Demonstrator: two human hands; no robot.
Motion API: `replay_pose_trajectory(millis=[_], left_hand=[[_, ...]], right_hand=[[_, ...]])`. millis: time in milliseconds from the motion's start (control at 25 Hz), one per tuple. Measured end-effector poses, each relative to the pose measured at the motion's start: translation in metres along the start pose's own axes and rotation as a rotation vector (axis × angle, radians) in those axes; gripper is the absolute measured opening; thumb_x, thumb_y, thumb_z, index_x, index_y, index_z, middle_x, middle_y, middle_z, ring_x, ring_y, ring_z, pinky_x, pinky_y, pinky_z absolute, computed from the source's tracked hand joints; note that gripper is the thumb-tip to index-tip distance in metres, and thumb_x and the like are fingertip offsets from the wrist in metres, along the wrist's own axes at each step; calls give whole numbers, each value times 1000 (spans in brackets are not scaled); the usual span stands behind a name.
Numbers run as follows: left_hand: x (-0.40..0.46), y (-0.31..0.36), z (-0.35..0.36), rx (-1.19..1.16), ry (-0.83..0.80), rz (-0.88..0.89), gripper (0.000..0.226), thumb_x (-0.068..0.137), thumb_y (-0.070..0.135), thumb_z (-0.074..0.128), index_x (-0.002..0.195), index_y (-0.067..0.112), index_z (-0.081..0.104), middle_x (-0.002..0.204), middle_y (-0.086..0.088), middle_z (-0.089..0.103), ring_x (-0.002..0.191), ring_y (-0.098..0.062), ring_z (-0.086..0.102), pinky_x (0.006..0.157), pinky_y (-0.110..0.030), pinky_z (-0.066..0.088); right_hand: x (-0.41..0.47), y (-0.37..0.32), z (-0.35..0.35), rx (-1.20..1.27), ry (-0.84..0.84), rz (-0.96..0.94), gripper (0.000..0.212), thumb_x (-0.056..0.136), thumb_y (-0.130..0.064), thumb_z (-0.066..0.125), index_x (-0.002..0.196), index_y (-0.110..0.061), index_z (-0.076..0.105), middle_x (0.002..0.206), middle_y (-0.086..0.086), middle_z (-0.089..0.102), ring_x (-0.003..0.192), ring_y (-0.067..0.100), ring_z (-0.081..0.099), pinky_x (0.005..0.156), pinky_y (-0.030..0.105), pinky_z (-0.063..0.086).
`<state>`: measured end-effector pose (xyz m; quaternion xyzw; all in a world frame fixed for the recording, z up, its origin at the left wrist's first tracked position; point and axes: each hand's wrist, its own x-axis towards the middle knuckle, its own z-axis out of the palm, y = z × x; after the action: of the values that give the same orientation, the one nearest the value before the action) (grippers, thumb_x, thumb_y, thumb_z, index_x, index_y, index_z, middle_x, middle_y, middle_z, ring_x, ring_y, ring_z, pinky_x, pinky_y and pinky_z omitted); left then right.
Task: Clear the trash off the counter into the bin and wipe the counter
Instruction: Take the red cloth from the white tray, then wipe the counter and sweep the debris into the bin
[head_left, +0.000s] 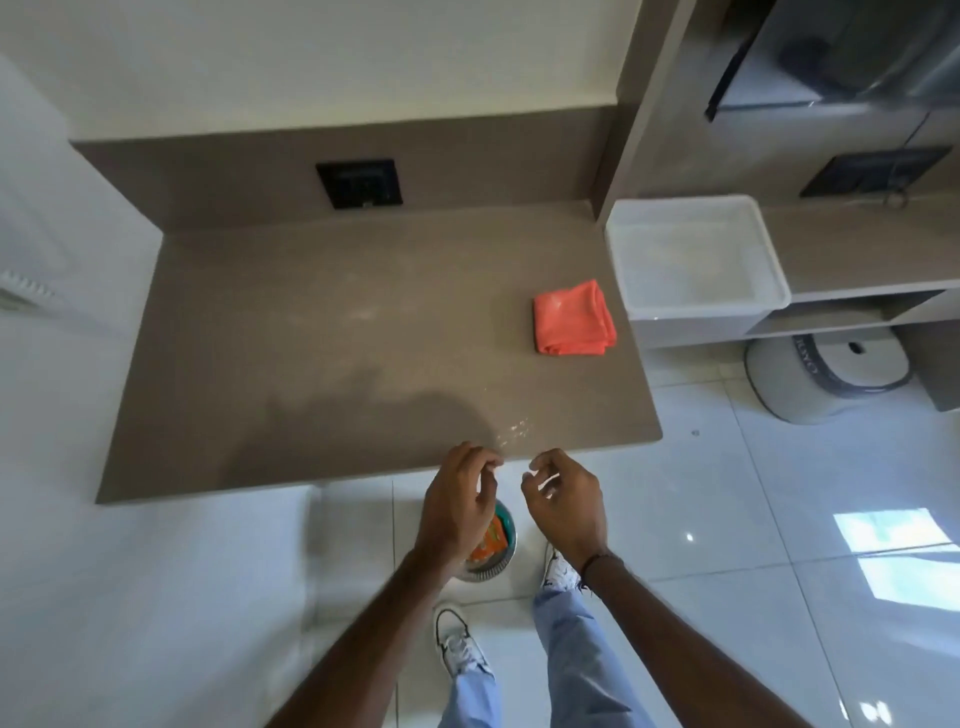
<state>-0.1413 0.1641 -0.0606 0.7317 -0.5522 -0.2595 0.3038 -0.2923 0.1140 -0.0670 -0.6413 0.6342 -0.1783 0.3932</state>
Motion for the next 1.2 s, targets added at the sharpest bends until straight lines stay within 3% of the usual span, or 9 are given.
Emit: replay_pose_trajectory(millis=[160, 320, 400, 480, 560, 680, 840, 1080, 1200], left_hand=[[-48, -78, 49, -51, -85, -197, 15, 97, 9, 58, 106, 11, 70, 110, -5, 72, 101, -19, 69, 83, -36, 63], [-59, -163, 116, -131, -63, -590, 10, 91, 1, 65, 98, 1, 73, 100, -15, 78, 92, -30, 74, 75, -38, 61], [-58, -218, 165, -97, -79, -831, 17, 89, 5, 68, 104, -2, 71, 107, -20, 78, 101, -36, 72, 74, -32, 52], [-59, -270, 208, -75, -148, -1031, 33, 90, 15, 70, 118, -2, 65, 122, -23, 73, 113, -37, 68, 76, -30, 44], [-66, -307, 242, -91, -209, -1159, 48, 90, 21, 71, 129, -3, 56, 133, -26, 66, 121, -40, 65, 82, -35, 50], [-67, -343, 271, -90, -225, -1219, 48, 90, 20, 68, 130, -1, 55, 129, -28, 69, 117, -42, 69, 97, -43, 60], [-67, -371, 286, -121, -198, -1230, 39, 83, 13, 73, 119, -3, 66, 114, -25, 76, 102, -40, 76, 90, -46, 65], [-74, -325, 230, -17, -323, -1203, 34, 86, 25, 72, 110, 1, 75, 94, -15, 80, 85, -29, 77, 64, -26, 59], [-84, -251, 164, -46, -278, -1146, 37, 88, 30, 71, 118, 8, 72, 112, -20, 79, 102, -36, 78, 89, -37, 65]], right_hand=[[-8, 71, 60, -55, -160, 195, 13, 79, -30, 69, 82, -38, 59, 73, -14, 67, 62, -1, 64, 52, 14, 43], [13, 151, 120, -63, -211, 448, 21, 77, -34, 71, 97, -27, 69, 79, -12, 69, 65, 4, 61, 52, 15, 40], [33, 207, 165, -101, -219, 567, 30, 78, -32, 72, 107, -22, 71, 96, 0, 76, 71, 11, 62, 65, 18, 45], [51, 259, 203, -137, -231, 651, 39, 81, -31, 72, 117, -17, 70, 115, 9, 75, 95, 25, 69, 85, 24, 51], [61, 299, 235, -172, -280, 689, 50, 81, -36, 73, 126, -13, 66, 126, 11, 70, 98, 29, 72, 89, 29, 58], [74, 327, 272, -154, -336, 731, 59, 80, -37, 75, 132, -10, 62, 123, 10, 69, 60, 16, 68, 62, 27, 64], [80, 339, 308, -183, -305, 688, 24, 83, -18, 67, 104, -13, 76, 99, 12, 77, 77, 32, 76, 74, 40, 65], [60, 297, 259, -353, -347, 611, 25, 82, -17, 64, 102, -11, 78, 105, 17, 76, 98, 36, 70, 74, 31, 51], [26, 232, 187, -427, -404, 586, 26, 82, -23, 66, 104, -14, 78, 105, 14, 76, 101, 35, 70, 76, 31, 52]])
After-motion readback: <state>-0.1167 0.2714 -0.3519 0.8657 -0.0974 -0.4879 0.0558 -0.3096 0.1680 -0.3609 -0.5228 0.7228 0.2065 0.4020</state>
